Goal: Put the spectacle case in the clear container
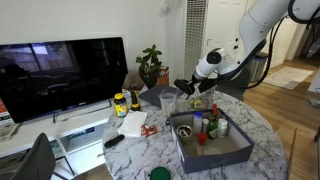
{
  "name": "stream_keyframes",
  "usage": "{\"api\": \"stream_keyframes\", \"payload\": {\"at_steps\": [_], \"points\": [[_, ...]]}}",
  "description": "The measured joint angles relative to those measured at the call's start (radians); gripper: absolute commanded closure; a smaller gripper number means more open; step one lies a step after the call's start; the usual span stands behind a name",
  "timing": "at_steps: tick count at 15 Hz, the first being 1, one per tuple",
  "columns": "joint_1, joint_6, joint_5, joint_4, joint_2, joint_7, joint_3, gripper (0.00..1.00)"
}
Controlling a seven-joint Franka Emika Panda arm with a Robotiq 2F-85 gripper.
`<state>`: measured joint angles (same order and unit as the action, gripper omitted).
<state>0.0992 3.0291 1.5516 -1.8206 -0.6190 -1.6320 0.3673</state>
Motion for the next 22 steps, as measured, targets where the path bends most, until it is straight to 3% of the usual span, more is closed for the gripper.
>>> {"api": "stream_keyframes", "payload": {"at_steps": [3,4,5,7,14,18,22], "points": [[0.010,0.000,0.021,0.025,-0.037,-0.068,-0.003,0.95],[0.014,-0.001,0.025,0.038,-0.047,-0.089,-0.003,0.69],[0.018,-0.001,0.025,0.049,-0.057,-0.106,-0.003,0.68],[0.024,-0.004,0.032,0.068,-0.071,-0.131,-0.003,0.55],[0.023,-0.005,0.048,0.092,-0.079,-0.181,0.012,0.02],[0.021,0.022,0.052,0.088,-0.055,-0.180,0.017,0.00],[-0.003,0.261,0.078,-0.007,0.065,-0.050,0.034,0.00]]}}
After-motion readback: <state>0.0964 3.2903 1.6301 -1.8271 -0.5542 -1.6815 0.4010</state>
